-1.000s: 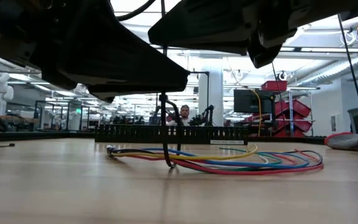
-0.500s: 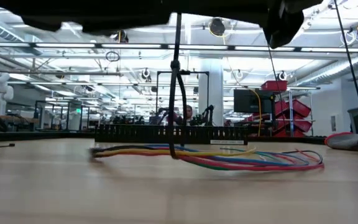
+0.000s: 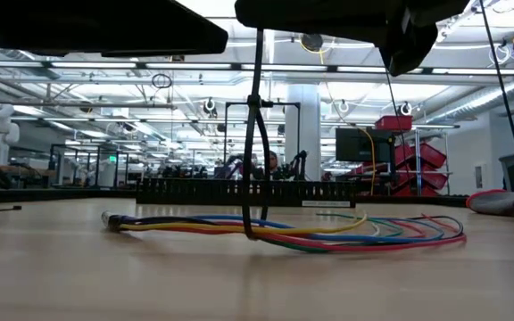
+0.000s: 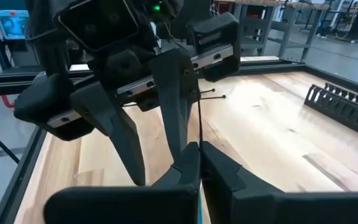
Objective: Ziptie cables
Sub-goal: Wrap the zip tie around the cable wires
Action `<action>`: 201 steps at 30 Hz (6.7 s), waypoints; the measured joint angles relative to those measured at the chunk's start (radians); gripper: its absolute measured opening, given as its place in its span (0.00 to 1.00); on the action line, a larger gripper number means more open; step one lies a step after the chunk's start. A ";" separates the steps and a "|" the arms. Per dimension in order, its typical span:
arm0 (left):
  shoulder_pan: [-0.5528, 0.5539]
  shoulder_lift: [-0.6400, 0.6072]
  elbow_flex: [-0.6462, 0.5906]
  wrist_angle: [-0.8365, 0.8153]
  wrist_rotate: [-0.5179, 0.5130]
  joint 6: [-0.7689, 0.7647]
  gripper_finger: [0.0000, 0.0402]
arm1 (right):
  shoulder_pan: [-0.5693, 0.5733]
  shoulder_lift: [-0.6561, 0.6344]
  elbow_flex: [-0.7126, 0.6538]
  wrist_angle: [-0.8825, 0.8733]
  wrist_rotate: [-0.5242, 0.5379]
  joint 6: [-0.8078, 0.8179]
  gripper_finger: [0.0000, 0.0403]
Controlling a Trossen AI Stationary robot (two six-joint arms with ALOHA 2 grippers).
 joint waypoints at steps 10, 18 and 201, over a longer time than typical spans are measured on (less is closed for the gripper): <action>0.011 0.002 0.000 -0.012 -0.029 -0.057 0.31 | -0.004 0.000 0.000 0.005 -0.040 0.007 0.00; 0.003 0.002 0.000 -0.029 -0.119 0.083 0.31 | -0.025 -0.001 0.000 -0.014 -0.086 0.098 0.00; 0.025 0.050 0.000 0.020 -0.093 -0.464 0.49 | -0.060 -0.071 0.000 -0.103 -0.134 0.169 0.00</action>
